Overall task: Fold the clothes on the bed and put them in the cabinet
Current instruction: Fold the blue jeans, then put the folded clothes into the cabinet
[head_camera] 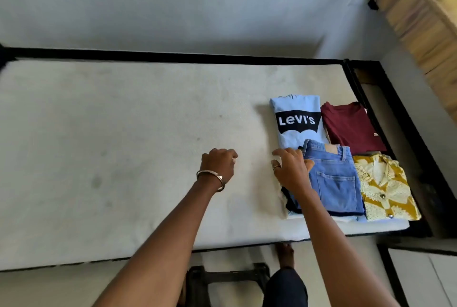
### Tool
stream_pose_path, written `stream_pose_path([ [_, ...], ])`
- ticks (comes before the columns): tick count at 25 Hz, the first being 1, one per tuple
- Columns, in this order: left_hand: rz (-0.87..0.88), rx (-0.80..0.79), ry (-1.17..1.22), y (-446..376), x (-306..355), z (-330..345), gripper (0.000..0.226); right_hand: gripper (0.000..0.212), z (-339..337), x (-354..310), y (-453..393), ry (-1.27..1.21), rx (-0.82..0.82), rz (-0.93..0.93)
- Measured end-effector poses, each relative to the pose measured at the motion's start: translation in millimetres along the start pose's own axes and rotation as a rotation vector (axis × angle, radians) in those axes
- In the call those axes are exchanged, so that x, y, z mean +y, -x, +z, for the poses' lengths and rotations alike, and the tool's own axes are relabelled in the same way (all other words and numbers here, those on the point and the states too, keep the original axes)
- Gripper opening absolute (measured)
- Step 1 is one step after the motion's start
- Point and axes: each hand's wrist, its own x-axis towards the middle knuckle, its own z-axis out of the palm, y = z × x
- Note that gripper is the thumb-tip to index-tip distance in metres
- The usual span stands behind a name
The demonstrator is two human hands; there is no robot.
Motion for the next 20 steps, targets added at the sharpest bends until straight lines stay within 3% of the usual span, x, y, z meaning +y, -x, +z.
stream_pose_path([
  [5,0.146,-0.016,-0.243,54.7,-13.7,-88.4,0.031,0.031,-31.6,-64.5,59.2,0.027,-0.055,0.016],
  [10,0.225,0.167,-0.322,51.8,18.5,-140.5,0.05,0.046,-90.9,-71.7,77.3,0.043,0.11,0.011],
  [15,0.465,0.421,-0.19,17.4,147.6,-163.8,0.069,0.055,-197.6,-3.8,86.1,-0.078,0.454,0.063],
  [20,0.677,0.328,-0.092,2.2,366.2,-114.2,0.065,0.048,-278.3,152.1,103.6,-0.149,0.694,0.237],
])
